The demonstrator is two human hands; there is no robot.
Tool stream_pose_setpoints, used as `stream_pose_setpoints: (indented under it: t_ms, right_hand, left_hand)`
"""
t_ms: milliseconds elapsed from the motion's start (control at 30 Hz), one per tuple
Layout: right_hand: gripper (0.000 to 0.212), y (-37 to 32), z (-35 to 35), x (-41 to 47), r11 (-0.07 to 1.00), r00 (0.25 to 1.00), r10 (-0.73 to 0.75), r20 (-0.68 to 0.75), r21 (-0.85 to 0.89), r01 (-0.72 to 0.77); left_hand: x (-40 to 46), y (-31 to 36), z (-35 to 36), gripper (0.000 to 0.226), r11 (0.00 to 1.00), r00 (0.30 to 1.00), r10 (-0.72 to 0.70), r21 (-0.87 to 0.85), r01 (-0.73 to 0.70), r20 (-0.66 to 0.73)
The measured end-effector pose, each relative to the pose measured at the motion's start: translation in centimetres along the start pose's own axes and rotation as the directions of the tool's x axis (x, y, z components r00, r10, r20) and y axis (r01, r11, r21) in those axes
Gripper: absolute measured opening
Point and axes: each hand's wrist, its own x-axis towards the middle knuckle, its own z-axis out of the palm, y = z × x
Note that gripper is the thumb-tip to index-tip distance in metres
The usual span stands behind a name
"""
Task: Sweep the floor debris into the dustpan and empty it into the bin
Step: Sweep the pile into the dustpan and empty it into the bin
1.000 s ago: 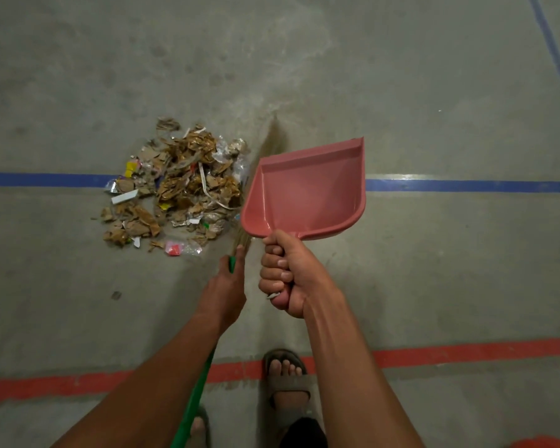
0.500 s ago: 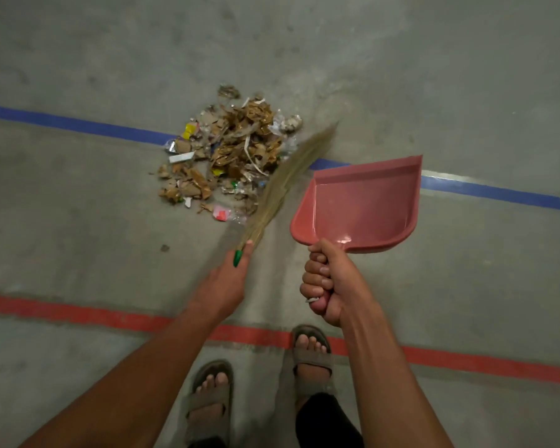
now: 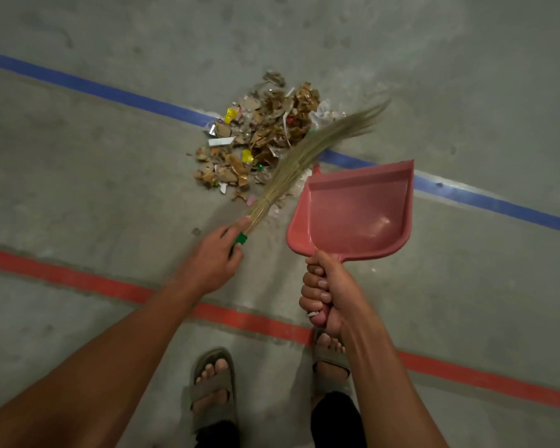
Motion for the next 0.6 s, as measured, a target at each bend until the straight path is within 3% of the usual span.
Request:
stream_pose_setpoints:
  t_ms: [133, 400, 500, 600]
  right_hand:
    - [0.037, 0.6, 2.0, 1.2, 1.0, 1.0, 0.003, 0.023, -0.028, -0.002]
    - [0.037, -0.6, 4.3, 4.0, 0.999, 0.998, 0.029, 0.054, -0.029, -0.028]
    - [0.036, -1.4, 4.7, 4.9, 1.0, 0.998, 0.029, 0.059, -0.012, -0.029]
    - [0.035, -1.8, 4.9, 5.4, 0.999, 0.997, 0.036, 0.068, -0.007, -0.036]
  left_hand:
    - [1.5, -4.2, -3.2, 0.065, 0.999, 0.999, -0.019, -0.049, 0.016, -0.048]
    - [11.0, -9.6, -5.1, 0.064, 0.956, 0.951, -0.28, 0.056, 0.289, -0.132]
    - [14.4, -10.7, -5.2, 0.064, 0.91, 0.925, -0.373, 0.169, 0.38, -0.069]
    - [15.9, -11.0, -4.9, 0.063, 0.906, 0.933, -0.354, 0.268, 0.326, 0.061]
